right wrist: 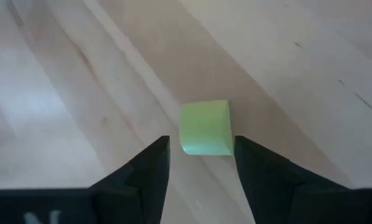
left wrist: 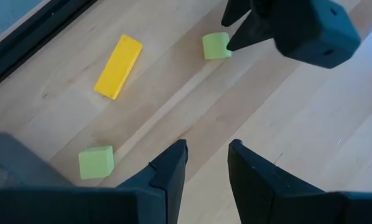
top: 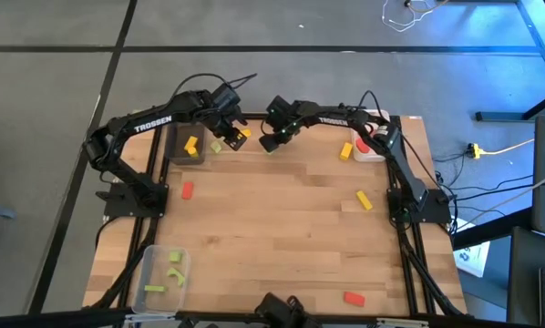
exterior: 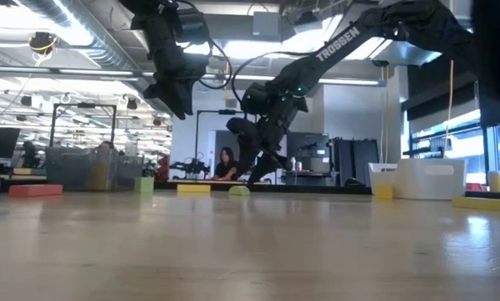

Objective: Sort & place blocks by color
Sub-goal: Put the green block into the transparent bin

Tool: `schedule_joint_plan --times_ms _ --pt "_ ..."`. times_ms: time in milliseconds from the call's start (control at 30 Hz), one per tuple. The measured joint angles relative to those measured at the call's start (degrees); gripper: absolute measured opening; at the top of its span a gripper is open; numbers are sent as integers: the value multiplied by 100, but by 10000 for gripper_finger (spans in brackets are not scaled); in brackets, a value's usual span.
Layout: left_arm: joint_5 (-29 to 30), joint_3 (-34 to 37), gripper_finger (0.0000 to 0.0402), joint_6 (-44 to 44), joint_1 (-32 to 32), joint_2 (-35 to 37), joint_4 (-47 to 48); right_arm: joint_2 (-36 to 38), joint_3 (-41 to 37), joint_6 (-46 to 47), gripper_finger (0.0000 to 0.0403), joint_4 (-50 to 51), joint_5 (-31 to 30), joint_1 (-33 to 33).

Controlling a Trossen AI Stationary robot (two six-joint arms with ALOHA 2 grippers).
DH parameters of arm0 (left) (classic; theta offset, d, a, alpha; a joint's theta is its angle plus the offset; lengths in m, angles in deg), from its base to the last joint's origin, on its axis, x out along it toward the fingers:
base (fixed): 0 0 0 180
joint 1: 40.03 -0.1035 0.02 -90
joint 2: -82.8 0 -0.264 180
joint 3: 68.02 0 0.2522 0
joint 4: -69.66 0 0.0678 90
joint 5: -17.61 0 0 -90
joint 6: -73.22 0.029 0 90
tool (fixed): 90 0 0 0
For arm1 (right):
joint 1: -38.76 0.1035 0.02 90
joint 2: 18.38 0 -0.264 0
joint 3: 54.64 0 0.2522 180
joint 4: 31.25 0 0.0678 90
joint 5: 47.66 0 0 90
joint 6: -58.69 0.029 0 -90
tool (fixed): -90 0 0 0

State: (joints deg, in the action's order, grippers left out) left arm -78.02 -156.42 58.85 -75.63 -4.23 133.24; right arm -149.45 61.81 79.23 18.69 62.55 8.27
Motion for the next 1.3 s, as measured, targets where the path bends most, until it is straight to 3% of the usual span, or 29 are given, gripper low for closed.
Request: schedule_joint_plan --times_ms 367,667,867,1100,1300 --pt "-2 0 110 2 2 0 0 -2 0 -1654 180 -32 510 -176" --pt "-4 0 110 2 2 0 0 -9 0 -1632 180 -34 990 -462" --pt "-4 0 110 2 0 0 0 -10 -4 -2576 180 -305 985 -587" --pt "-4 0 110 14 0 0 -5 -4 -5 -3575 175 -163 1448 -606" --pt "-4 0 110 910 0 0 -192 224 65 -4047 163 -44 1658 -595"
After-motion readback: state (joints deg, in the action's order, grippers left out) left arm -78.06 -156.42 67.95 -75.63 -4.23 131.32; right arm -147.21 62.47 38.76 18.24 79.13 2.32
